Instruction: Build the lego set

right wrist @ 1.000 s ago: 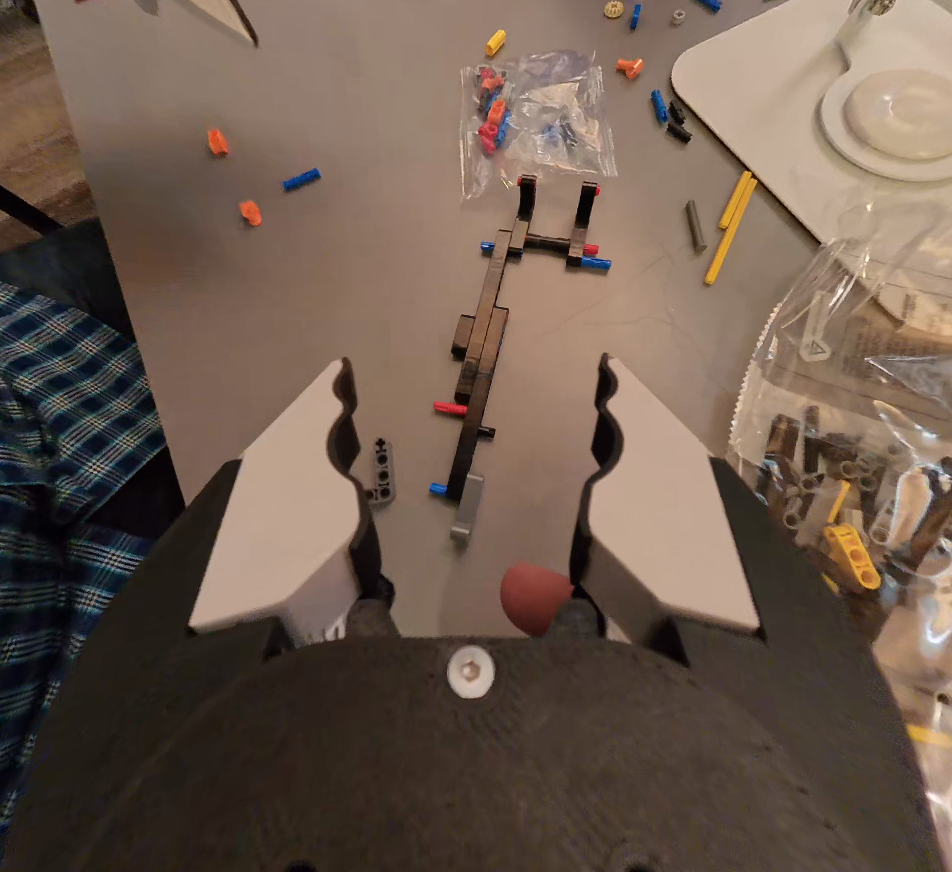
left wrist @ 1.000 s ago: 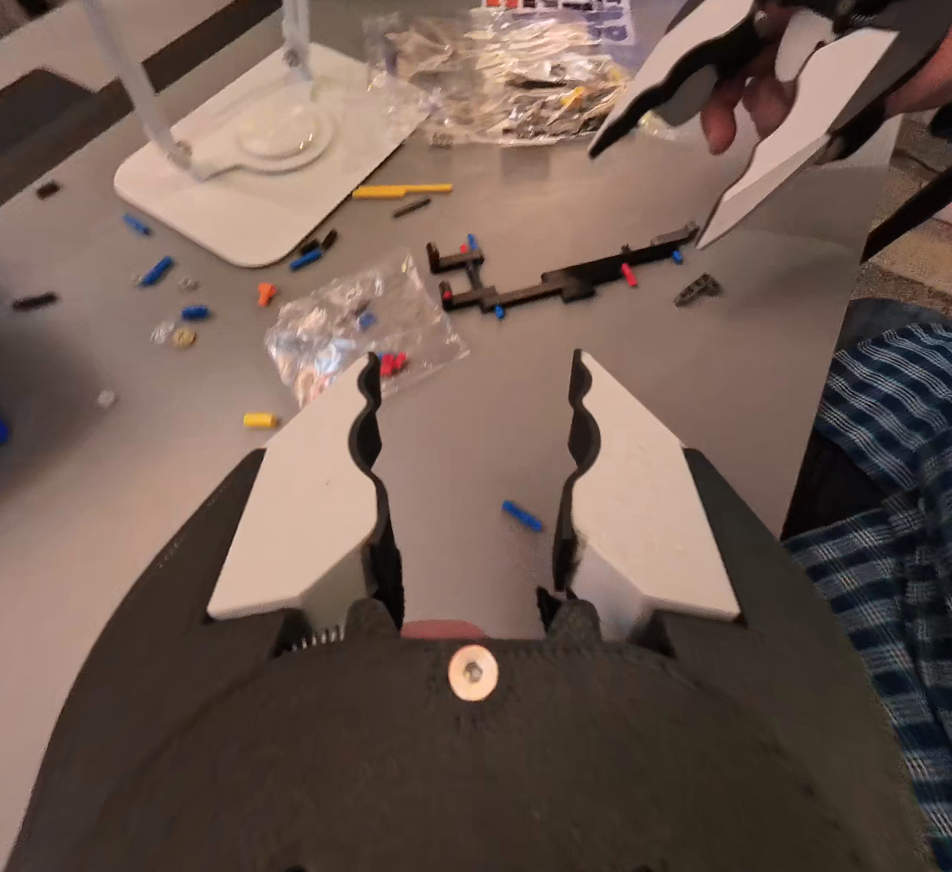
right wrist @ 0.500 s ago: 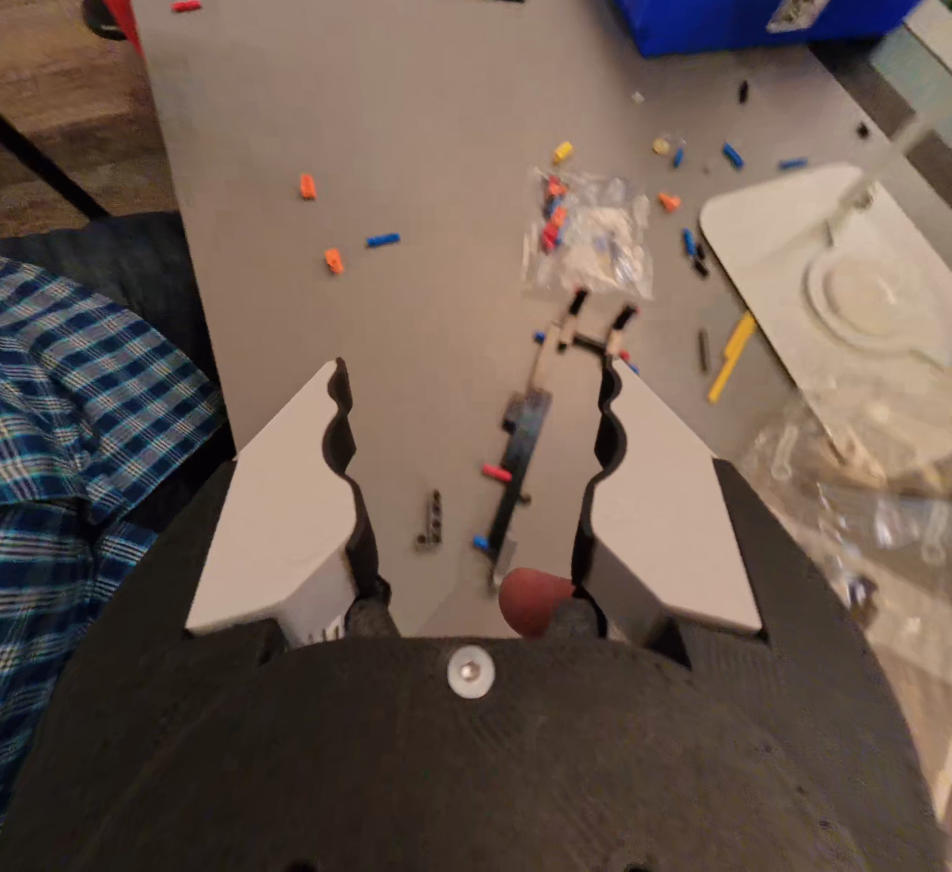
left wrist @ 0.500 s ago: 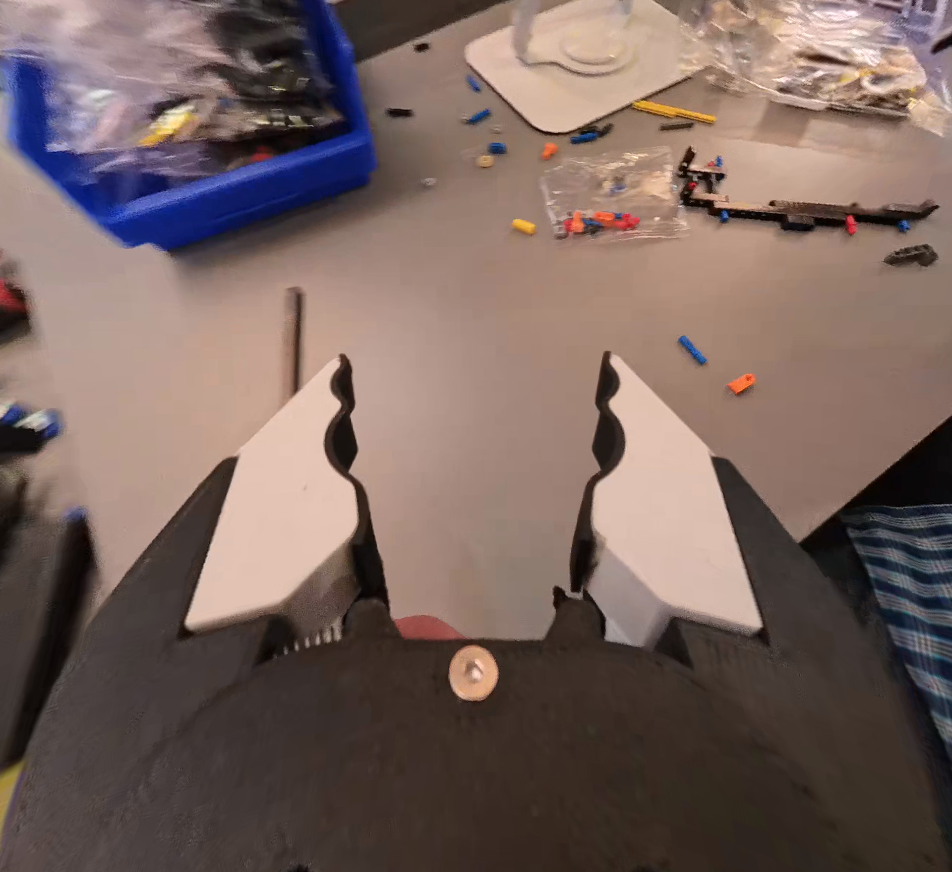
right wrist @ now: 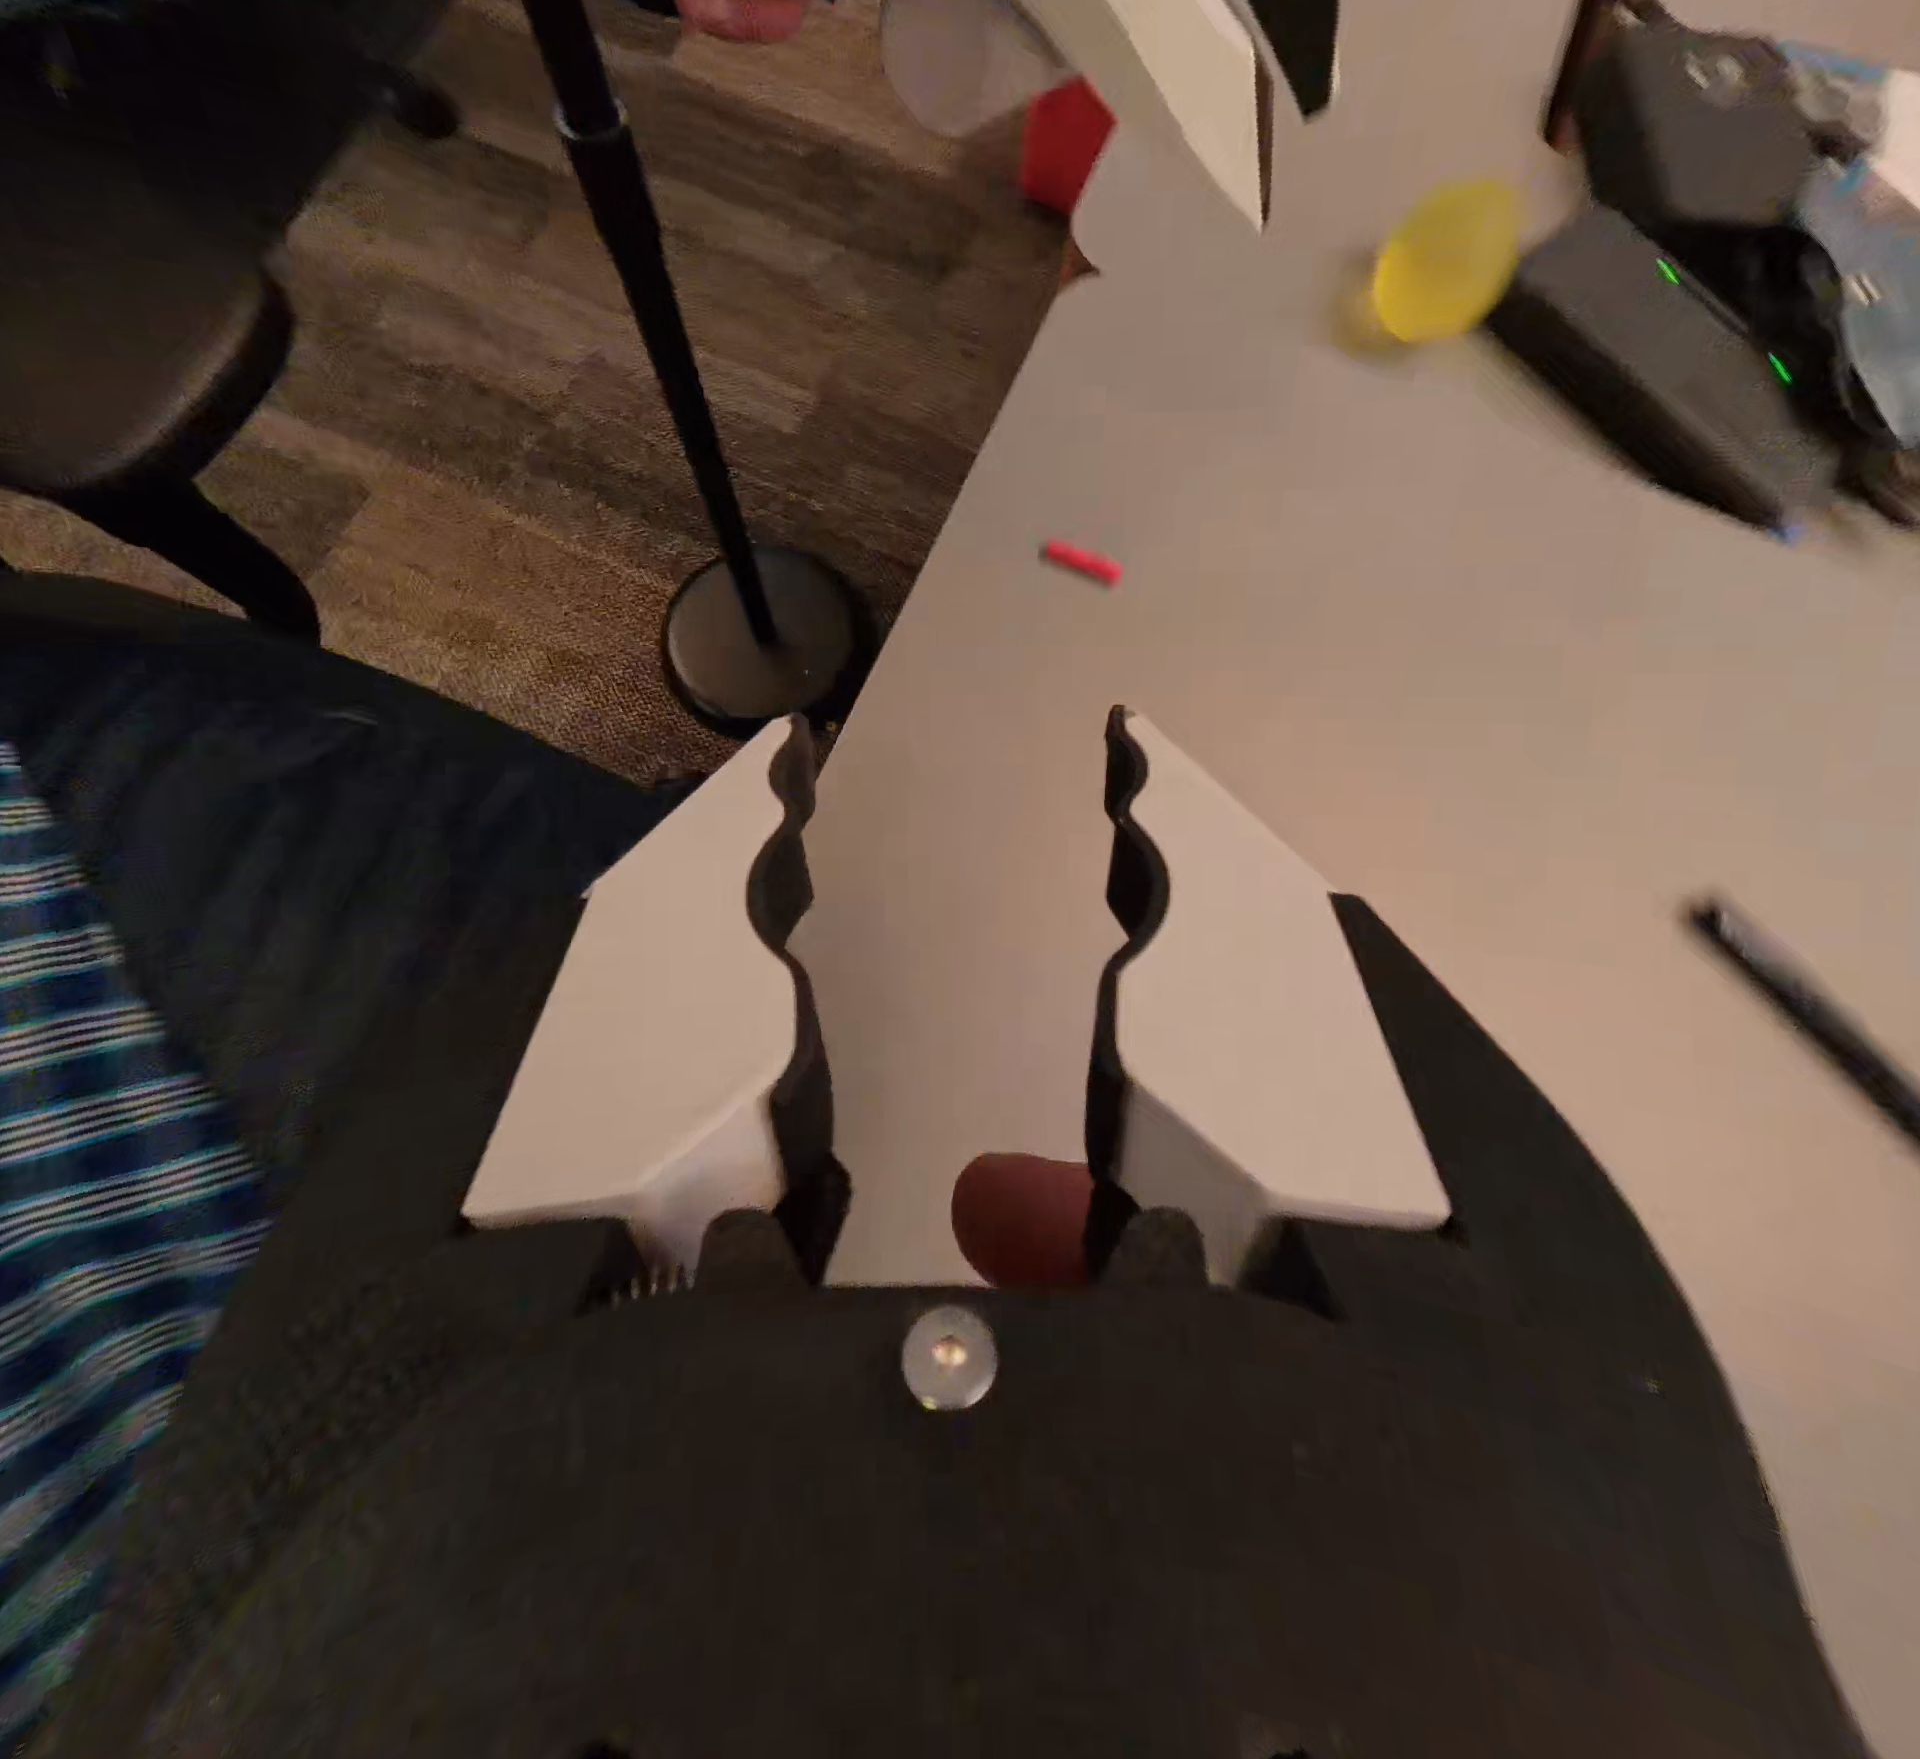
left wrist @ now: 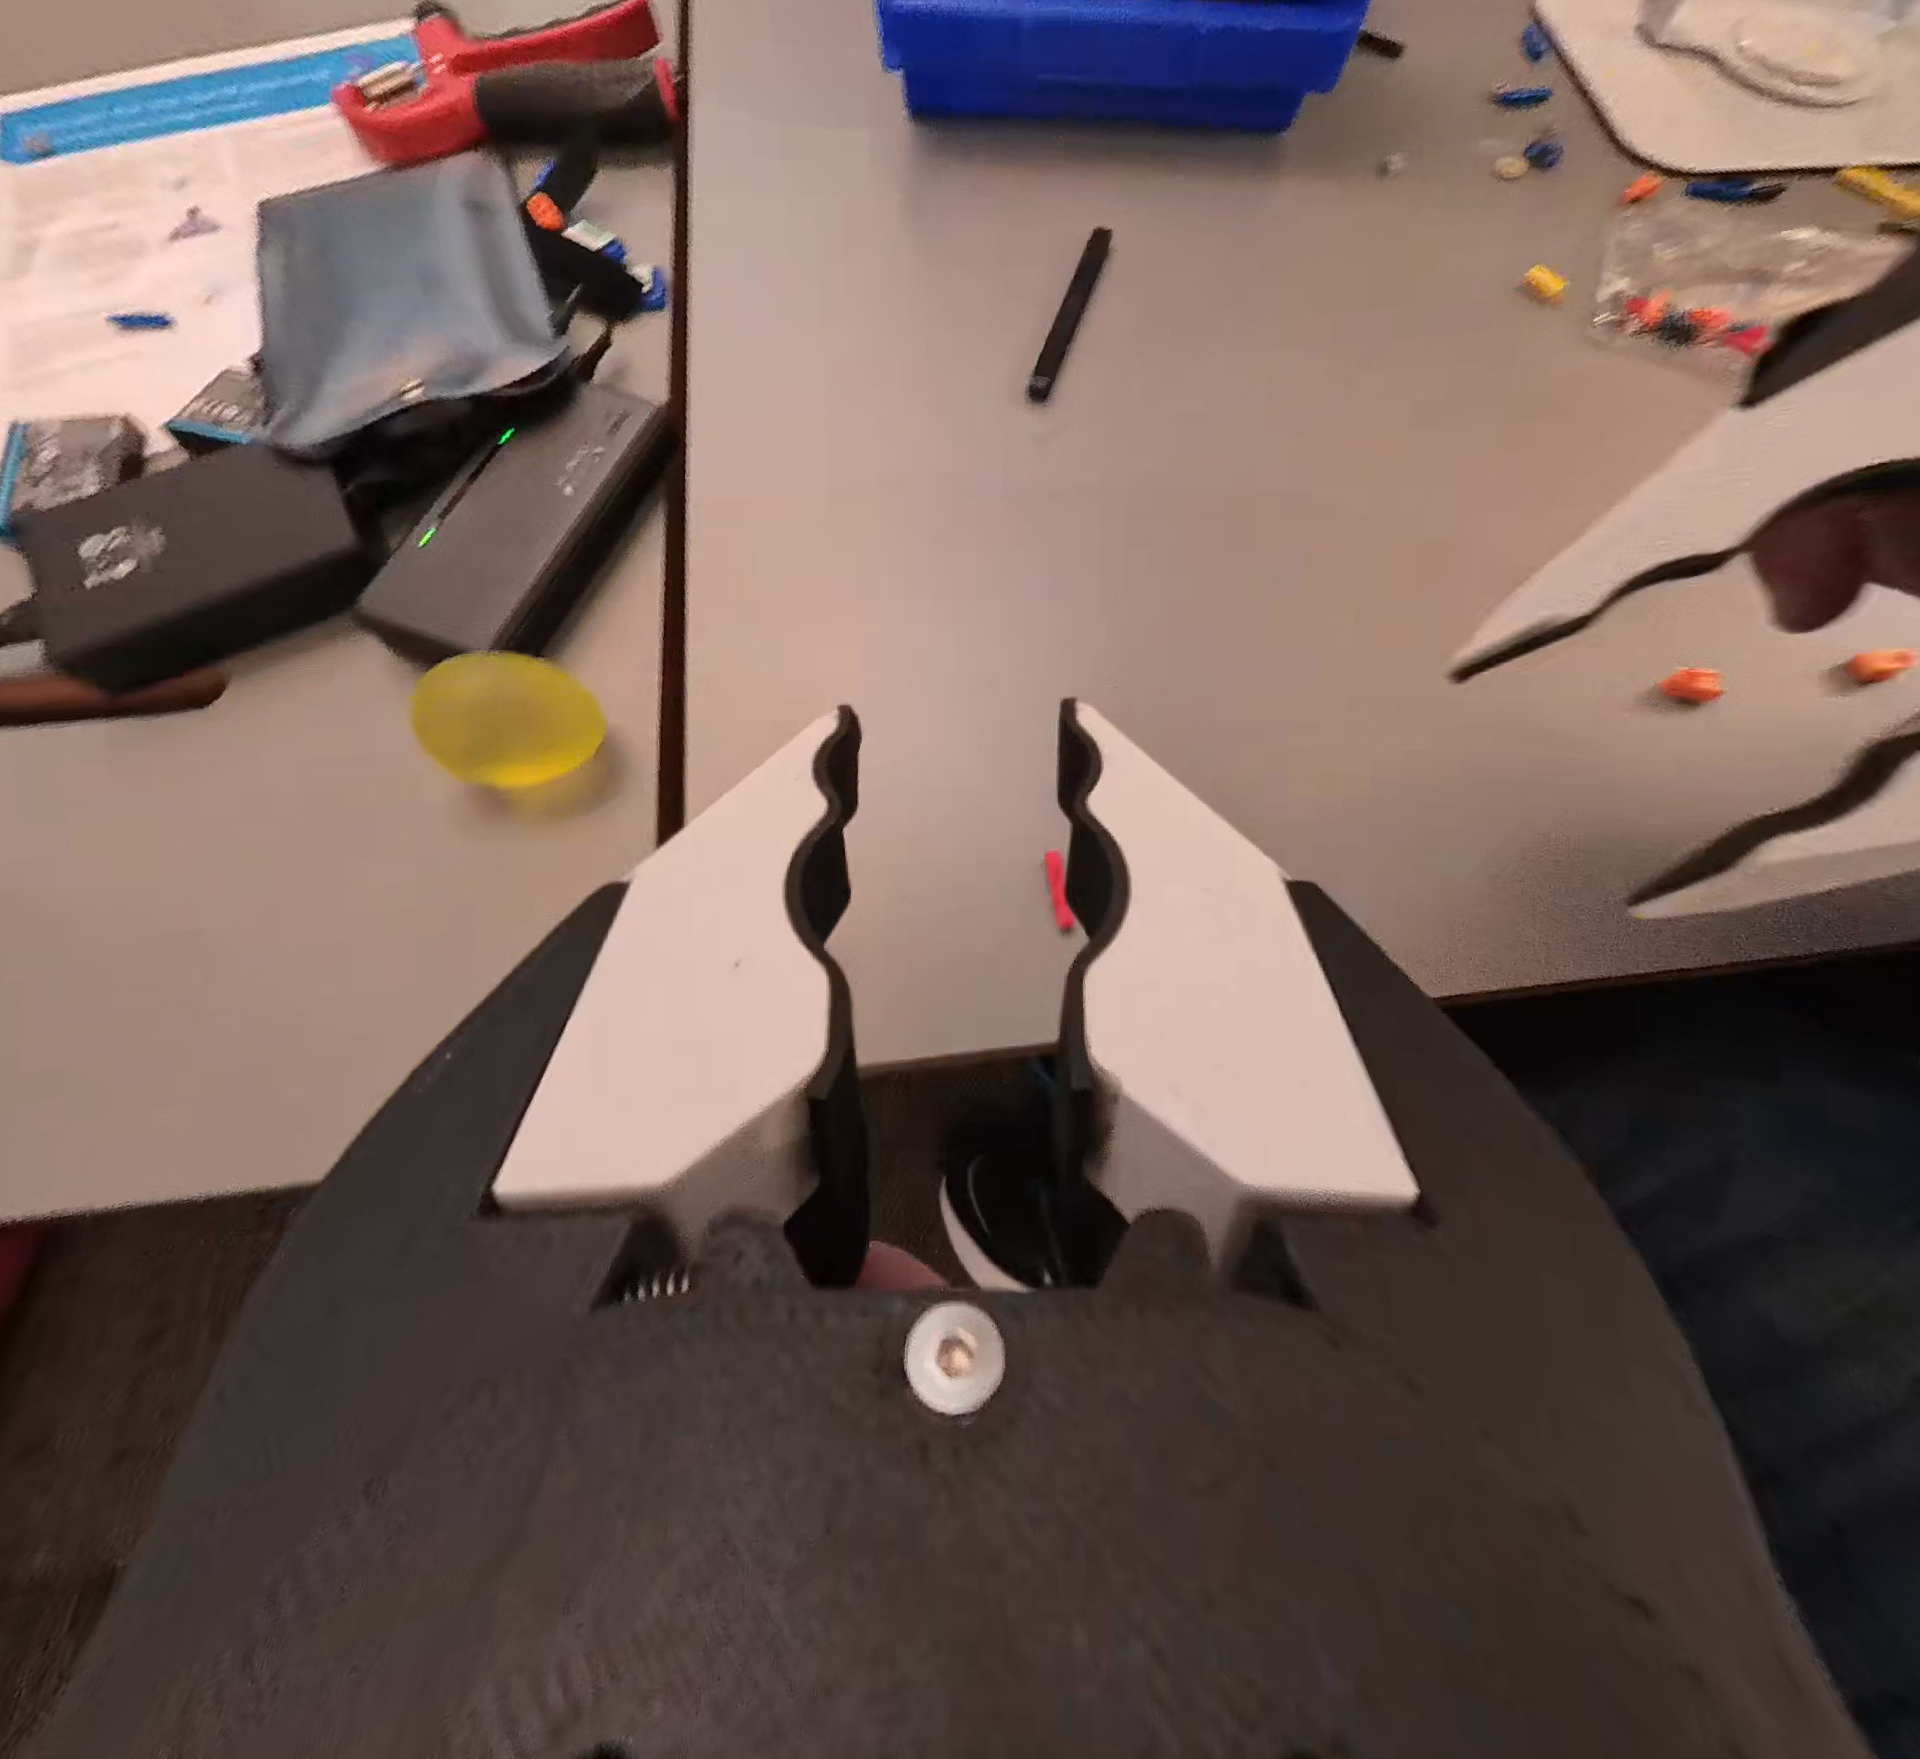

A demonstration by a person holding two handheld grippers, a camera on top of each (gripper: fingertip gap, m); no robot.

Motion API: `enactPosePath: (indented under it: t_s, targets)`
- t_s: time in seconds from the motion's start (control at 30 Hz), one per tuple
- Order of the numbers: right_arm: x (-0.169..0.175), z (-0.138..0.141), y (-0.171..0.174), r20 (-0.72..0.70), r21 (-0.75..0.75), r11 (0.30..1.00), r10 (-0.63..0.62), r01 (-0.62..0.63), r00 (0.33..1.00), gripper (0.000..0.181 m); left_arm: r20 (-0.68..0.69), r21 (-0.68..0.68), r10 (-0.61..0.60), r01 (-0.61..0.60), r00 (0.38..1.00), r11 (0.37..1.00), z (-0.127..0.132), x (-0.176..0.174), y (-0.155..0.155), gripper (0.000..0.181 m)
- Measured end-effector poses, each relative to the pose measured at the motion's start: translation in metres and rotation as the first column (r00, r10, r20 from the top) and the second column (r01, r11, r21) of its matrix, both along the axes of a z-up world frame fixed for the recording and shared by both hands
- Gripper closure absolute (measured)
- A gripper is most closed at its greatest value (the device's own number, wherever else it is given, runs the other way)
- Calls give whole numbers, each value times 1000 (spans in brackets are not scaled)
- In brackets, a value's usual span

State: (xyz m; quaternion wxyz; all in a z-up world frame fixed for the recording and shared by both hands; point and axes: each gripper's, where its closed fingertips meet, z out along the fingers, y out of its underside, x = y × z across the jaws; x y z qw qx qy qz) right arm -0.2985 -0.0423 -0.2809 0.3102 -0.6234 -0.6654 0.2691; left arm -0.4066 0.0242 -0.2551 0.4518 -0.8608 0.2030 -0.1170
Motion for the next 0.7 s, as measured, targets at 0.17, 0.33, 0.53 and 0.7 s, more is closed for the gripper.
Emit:
enactPosePath:
  t_s: [0.17,0.33,0.53,0.7]
  targets:
    - [-66,-33,32,97,36,974,221,-226,970,137,34,-14,79,-79,996,997,-10,-28,-7,154]
    - [-93,-61,40,189,23,926,366,-377,911,153,87,-18,123,-122,989,992,-14,-52,-16,154]
    - [-91,-75,41,207,-69,916,401,-395,893,179,108,-29,159,-156,981,987,-18,-74,-29,153]
    - [-73,-74,51,251,-64,932,362,-357,898,179,132,-11,178,-178,975,984,-12,-85,-40,153]
